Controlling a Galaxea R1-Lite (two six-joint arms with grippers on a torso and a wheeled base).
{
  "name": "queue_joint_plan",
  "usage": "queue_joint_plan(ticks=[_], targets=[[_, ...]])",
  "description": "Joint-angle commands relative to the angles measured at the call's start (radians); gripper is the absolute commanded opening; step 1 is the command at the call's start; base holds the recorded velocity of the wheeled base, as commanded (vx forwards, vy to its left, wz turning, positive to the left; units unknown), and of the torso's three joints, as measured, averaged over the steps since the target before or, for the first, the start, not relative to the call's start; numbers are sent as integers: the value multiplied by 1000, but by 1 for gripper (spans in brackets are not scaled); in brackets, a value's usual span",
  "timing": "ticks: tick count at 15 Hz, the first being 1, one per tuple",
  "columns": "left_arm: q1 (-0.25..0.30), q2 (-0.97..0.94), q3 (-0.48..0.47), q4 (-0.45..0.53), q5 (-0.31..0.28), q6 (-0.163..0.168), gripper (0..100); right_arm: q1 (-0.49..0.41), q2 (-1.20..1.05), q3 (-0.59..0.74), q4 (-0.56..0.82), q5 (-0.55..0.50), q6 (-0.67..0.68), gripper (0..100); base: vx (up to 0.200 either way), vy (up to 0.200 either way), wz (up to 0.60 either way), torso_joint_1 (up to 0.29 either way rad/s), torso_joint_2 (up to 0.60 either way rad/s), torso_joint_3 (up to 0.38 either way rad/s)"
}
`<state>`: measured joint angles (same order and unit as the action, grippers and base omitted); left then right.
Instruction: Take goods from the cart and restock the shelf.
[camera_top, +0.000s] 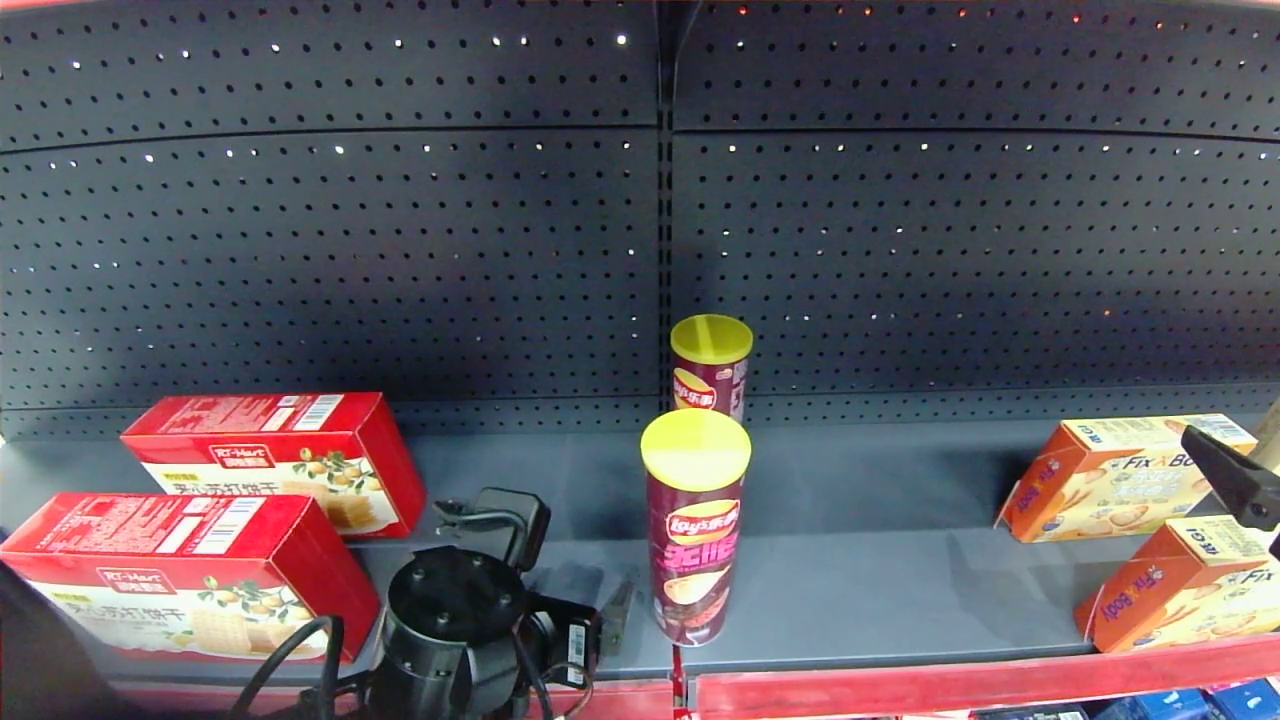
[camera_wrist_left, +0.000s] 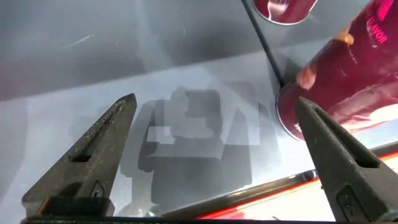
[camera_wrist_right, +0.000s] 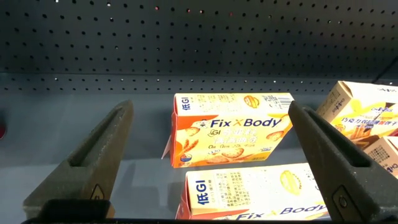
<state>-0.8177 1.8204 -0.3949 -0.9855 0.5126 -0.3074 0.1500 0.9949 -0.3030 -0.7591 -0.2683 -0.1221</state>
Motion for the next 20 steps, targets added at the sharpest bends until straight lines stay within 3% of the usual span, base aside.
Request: queue_joint_plan(ticks=[1, 20], targets=[[-3, 5, -12, -2, 1, -1, 100, 0, -1, -1, -2, 1, -1, 100, 0, 0, 0, 0, 0, 0], [-43, 94, -82, -36, 1, -4, 100, -20, -18, 13, 0, 1, 1, 100, 0, 0, 0, 0, 0, 0]])
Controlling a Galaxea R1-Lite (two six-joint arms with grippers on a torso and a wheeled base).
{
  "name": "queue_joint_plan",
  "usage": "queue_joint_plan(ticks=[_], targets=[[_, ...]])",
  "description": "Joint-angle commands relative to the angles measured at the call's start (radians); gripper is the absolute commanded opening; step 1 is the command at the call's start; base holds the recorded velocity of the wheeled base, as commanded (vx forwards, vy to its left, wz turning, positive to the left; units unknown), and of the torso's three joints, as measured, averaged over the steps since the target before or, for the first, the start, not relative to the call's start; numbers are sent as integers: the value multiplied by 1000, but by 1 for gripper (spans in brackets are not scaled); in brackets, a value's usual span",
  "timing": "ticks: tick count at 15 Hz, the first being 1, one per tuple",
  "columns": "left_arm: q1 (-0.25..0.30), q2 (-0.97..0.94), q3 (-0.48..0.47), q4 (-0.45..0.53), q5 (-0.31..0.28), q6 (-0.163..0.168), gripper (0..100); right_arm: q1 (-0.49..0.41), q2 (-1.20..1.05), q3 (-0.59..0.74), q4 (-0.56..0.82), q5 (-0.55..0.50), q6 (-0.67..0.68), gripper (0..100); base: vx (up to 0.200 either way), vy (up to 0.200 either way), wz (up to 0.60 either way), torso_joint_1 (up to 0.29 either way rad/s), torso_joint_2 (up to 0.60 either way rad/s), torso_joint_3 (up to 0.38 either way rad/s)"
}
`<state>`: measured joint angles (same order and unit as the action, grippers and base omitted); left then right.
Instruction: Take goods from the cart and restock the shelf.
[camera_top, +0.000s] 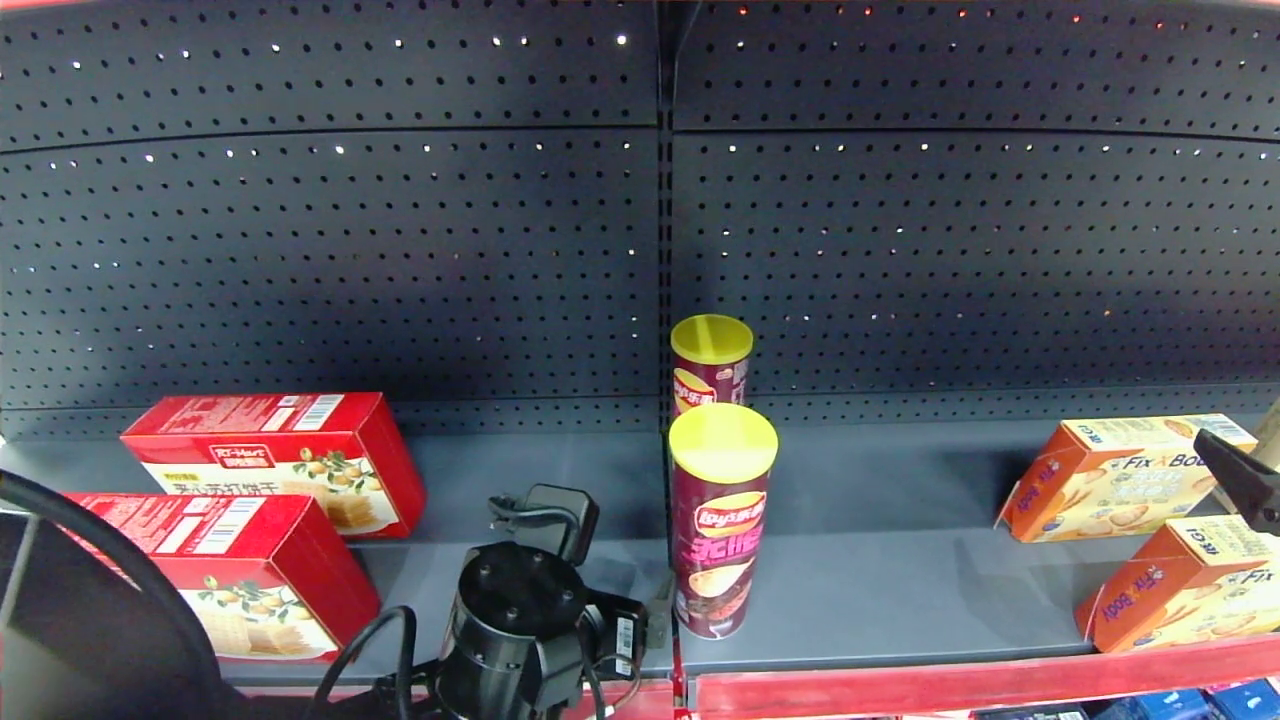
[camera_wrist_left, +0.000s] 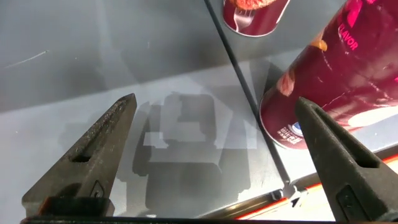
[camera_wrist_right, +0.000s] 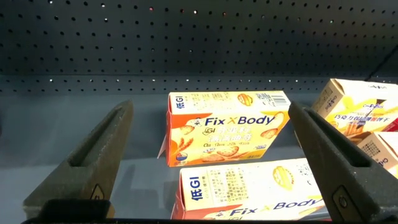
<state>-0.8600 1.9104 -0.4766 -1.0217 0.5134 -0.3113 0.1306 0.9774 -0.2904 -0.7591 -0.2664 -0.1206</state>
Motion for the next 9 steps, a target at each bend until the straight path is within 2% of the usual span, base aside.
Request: queue_joint_plan(ticks=[1, 4, 6, 9], targets=[[-1, 4, 1, 0, 0, 0, 100, 0, 0, 1, 0, 1, -1, 100, 0, 0, 0, 0, 0, 0], [18, -16, 19, 0, 2, 1, 100, 1, 0, 10, 0, 1, -1, 100, 0, 0, 0, 0, 0, 0], [55, -73, 69, 3, 2, 12, 100, 1, 0, 14, 0, 3, -1, 100, 0, 0, 0, 0, 0, 0], [61, -119, 101, 3, 0, 15, 100, 3, 1, 14, 0, 3, -1, 100, 0, 0, 0, 0, 0, 0]])
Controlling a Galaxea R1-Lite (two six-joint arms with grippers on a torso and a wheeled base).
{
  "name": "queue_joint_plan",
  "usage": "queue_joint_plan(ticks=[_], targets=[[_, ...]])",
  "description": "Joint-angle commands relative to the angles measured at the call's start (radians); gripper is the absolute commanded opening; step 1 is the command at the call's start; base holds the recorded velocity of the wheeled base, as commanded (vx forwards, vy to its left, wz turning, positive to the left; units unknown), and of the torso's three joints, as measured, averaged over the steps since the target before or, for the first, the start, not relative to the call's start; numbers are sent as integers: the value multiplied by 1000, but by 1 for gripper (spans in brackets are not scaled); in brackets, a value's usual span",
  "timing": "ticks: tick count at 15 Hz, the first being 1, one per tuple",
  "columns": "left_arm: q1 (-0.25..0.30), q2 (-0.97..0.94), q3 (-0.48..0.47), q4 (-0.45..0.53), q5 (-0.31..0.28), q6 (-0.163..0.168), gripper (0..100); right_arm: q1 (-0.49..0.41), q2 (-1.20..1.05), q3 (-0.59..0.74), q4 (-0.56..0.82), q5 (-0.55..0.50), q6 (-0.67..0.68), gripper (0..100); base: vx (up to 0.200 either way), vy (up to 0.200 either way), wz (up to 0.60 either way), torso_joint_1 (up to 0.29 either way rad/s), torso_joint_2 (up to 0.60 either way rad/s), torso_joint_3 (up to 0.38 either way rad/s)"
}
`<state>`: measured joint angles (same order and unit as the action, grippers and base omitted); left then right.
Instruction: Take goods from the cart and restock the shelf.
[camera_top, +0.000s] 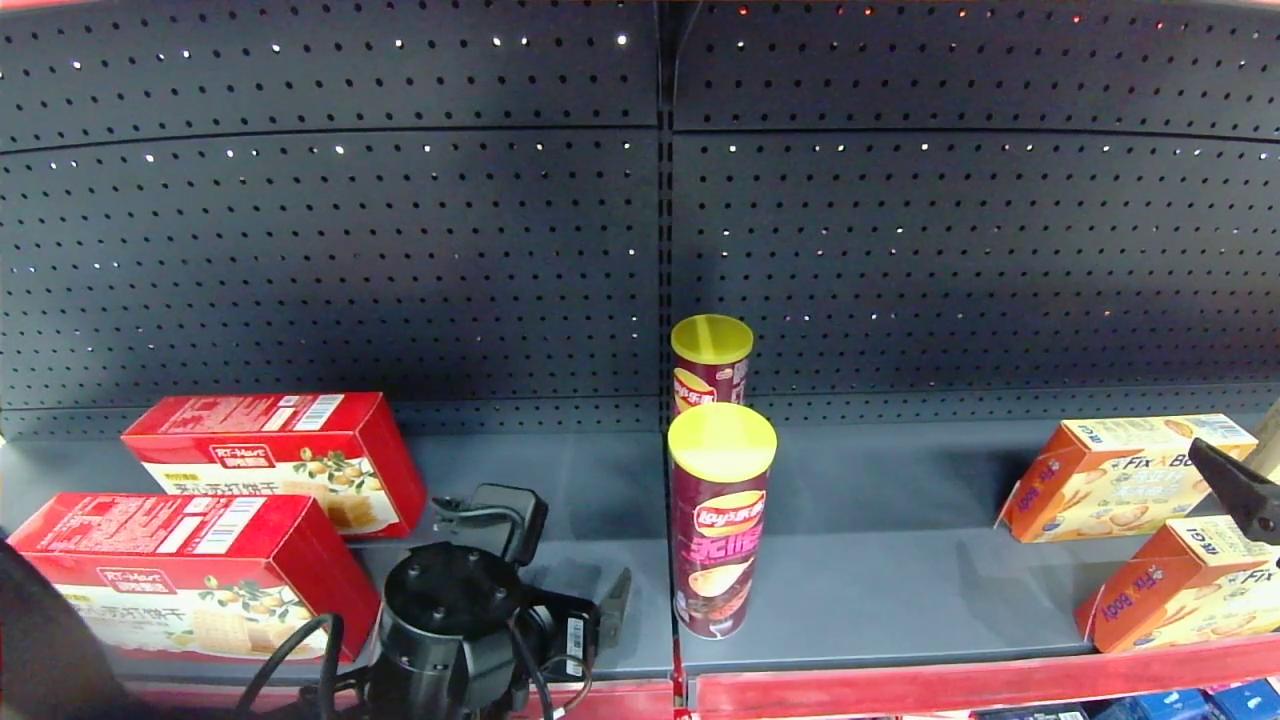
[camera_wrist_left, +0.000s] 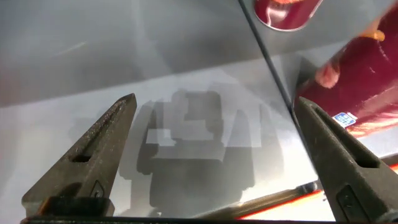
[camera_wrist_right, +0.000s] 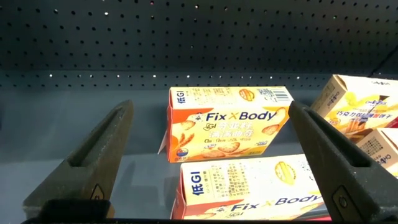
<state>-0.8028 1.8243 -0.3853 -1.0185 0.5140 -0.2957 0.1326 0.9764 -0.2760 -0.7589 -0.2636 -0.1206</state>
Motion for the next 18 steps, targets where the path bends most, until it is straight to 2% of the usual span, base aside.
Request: queue_joint_plan(ticks=[1, 2, 4, 6, 8, 10, 12, 14, 15, 17, 18], targets=[[4, -34, 13, 0, 1, 0, 100, 1, 4, -2, 0, 0, -1, 100, 0, 0, 0, 0, 0, 0], [10, -40, 17, 0, 1, 0, 100, 2, 5, -6, 0, 0, -1, 100, 0, 0, 0, 0, 0, 0], [65, -76, 20, 0, 1, 9, 100, 2, 5, 1, 0, 0, -1, 100, 0, 0, 0, 0, 0, 0], [116, -138, 36, 1, 1, 40, 100, 1, 5, 11, 0, 6, -1, 100, 0, 0, 0, 0, 0, 0], [189, -264, 29, 8, -2, 113, 100, 1, 1, 35, 0, 6, 1, 100, 0, 0, 0, 0, 0, 0], [197, -312, 28, -5, 4, 165, 100, -1, -1, 49, 0, 7, 1, 100, 0, 0, 0, 0, 0, 0], [201, -329, 23, -29, 29, 185, 100, -2, -7, 54, 0, 15, 1, 100, 0, 0, 0, 0, 0, 0], [218, -364, 14, -32, 29, 250, 100, -2, -18, 77, 0, 18, -1, 100, 0, 0, 0, 0, 0, 0], [218, -367, 9, -28, 29, 254, 100, -2, -18, 80, 0, 18, -1, 100, 0, 0, 0, 0, 0, 0], [234, -421, -64, 41, 27, 306, 100, -4, -24, 89, 0, 18, -1, 100, 0, 0, 0, 0, 0, 0], [244, -462, -113, 126, 27, 311, 100, -4, -24, 89, 0, 18, -1, 100, 0, 0, 0, 0, 0, 0]])
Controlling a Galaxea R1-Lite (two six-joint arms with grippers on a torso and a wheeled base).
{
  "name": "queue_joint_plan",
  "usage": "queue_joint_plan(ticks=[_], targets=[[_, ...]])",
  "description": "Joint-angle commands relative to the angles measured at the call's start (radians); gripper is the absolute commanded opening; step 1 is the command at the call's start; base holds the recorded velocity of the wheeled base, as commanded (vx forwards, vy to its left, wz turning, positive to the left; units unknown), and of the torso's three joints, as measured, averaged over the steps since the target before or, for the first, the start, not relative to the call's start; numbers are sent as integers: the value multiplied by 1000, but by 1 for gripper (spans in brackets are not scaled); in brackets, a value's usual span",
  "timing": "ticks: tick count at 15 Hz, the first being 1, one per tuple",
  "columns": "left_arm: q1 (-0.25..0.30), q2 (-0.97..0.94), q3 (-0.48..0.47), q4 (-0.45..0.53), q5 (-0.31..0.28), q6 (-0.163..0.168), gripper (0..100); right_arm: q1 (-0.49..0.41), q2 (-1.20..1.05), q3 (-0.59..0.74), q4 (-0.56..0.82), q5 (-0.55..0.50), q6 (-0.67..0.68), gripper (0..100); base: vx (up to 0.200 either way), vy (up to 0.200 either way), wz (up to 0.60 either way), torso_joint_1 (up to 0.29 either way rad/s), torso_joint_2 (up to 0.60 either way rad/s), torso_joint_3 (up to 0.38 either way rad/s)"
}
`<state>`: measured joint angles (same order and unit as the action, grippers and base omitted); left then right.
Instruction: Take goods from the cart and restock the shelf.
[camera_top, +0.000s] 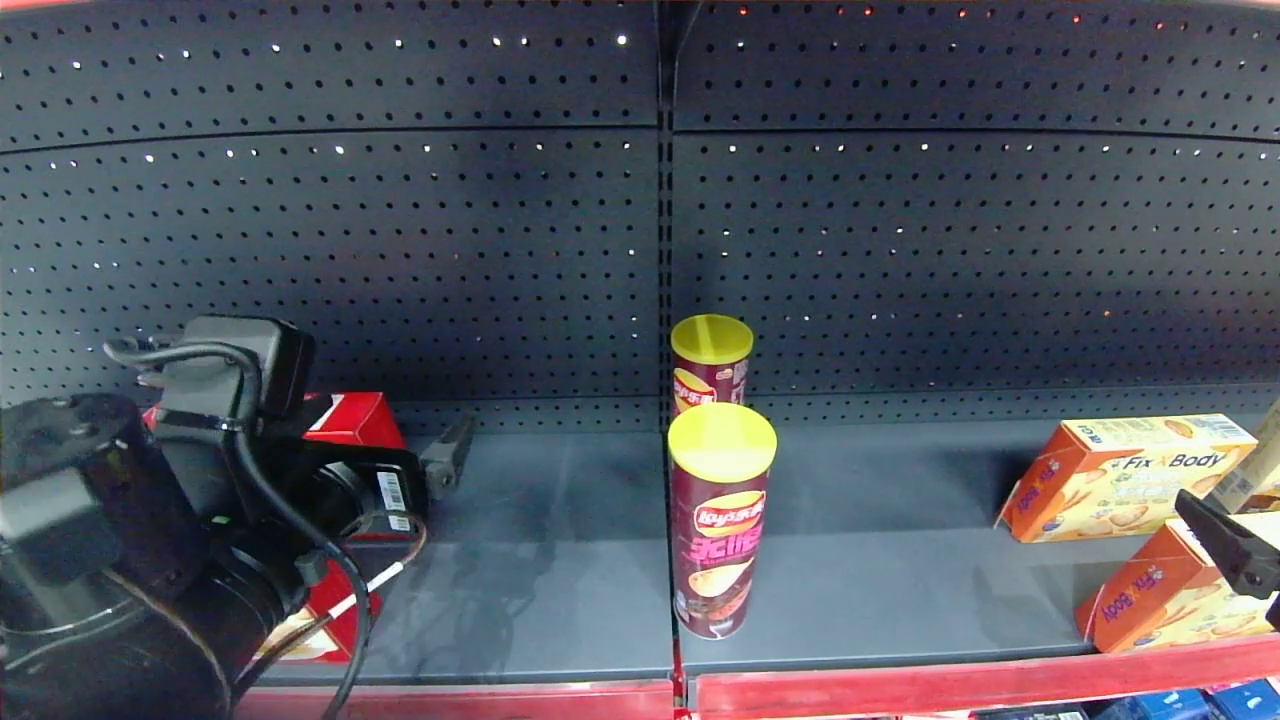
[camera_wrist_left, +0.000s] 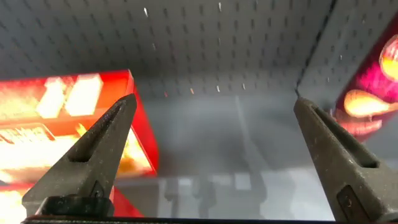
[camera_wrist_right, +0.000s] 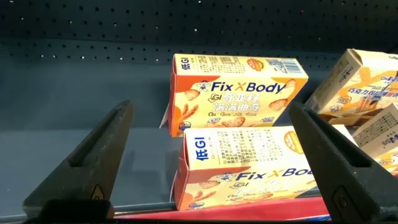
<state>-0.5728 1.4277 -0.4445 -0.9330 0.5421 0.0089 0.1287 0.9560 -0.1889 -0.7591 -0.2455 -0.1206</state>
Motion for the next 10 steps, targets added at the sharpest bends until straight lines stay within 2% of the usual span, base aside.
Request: queue_joint_plan(ticks=[1, 3, 4, 6, 7, 9, 10], targets=[[21, -107, -88, 117, -1, 5, 100, 0, -3, 2, -2, 0, -1, 100, 0, 0, 0, 0, 0, 0], [54, -204, -92, 217, -1, 5, 100, -4, -3, -1, -2, 0, -1, 100, 0, 0, 0, 0, 0, 0], [102, -248, -83, 241, -1, 2, 100, -3, -3, 0, -2, 2, -1, 100, 0, 0, 0, 0, 0, 0], [194, -305, -57, 243, -1, 0, 100, -4, -2, -3, -2, 17, 1, 100, 0, 0, 0, 0, 0, 0], [223, -345, -43, 246, -1, 2, 100, -4, -2, -3, -2, 19, 1, 100, 0, 0, 0, 0, 0, 0], [238, -431, 46, 255, -1, 8, 100, -1, -3, -7, -2, 22, -1, 100, 0, 0, 0, 0, 0, 0], [263, -455, 79, 255, -1, 8, 100, 0, -3, -10, -2, 23, -1, 100, 0, 0, 0, 0, 0, 0]])
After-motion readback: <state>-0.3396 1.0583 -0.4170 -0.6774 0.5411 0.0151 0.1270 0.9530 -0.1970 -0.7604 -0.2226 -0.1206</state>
